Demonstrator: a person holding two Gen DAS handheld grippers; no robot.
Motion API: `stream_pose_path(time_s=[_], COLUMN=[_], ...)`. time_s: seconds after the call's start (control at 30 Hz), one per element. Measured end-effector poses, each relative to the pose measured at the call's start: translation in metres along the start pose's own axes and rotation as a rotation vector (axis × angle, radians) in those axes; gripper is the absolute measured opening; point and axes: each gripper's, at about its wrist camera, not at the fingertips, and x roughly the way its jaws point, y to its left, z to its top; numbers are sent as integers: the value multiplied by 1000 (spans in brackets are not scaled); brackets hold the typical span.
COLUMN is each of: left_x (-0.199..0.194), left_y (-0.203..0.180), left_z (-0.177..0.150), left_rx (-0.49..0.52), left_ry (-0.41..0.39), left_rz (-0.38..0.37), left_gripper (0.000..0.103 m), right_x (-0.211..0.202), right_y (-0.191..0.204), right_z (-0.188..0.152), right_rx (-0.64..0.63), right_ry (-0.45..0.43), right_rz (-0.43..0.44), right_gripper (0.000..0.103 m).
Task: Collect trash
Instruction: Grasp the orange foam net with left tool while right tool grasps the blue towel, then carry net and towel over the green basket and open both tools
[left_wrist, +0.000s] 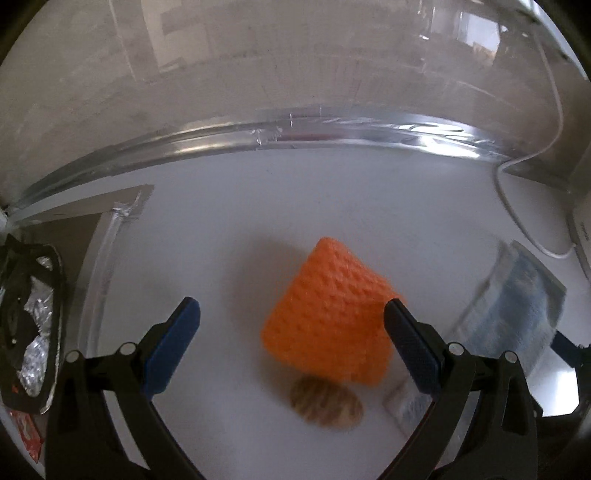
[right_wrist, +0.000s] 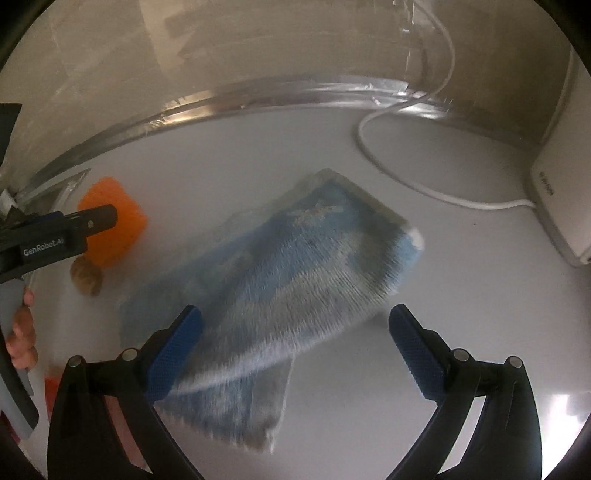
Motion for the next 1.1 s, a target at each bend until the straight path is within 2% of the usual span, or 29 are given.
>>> stream_pose_path(time_s=[0.1,0.13,0.17,0.2,0.23,0.27,0.3,0.33,0.43,0.6,0.8,0.97,1.1], left_x=[7,7,7,6,5,4,2,0,-6,-30,-95,-166,-219], left_y=[-3,-4,-7,-10,-12,-16,-19,-22,-29,-28,-28,-25,-18], left_z=[3,3,4,5,7,8,9,11,14,19,12,-19,-56], left_rx=[7,8,12,24,33,44,53,64,86,80,94,108,132], left_ry=[2,-4,-10,-12,-11,-12,-13,-15,-32,-70,-148,-206,-242], left_rz=[9,6,5,-10,-24,-36,-40,-40,-36,-64,-62,-78,-95], left_gripper=[95,93,87,77,73,62,53,51,39,34,34,34,34], right_x=[5,5,5,5,4,2,3,3,1,-22,-76,-131,-180], right_y=[7,9,11,14,14,14,13,13,10,10,13,23,39], right_z=[5,5,6,6,6,7,11,12,17,20,26,14,-17], right_rx=[-29,-42,-55,-72,-75,-71,-69,-64,-39,-40,-38,-53,-85], right_ry=[-17,-30,-36,-44,-51,-56,-56,-54,-45,-97,-194,-251,-281], right_rz=[-13,-23,-28,-32,-28,-18,-9,5,57,78,69,60,51], right_gripper=[100,94,88,81,69,63,47,31,17,14,14,14,14])
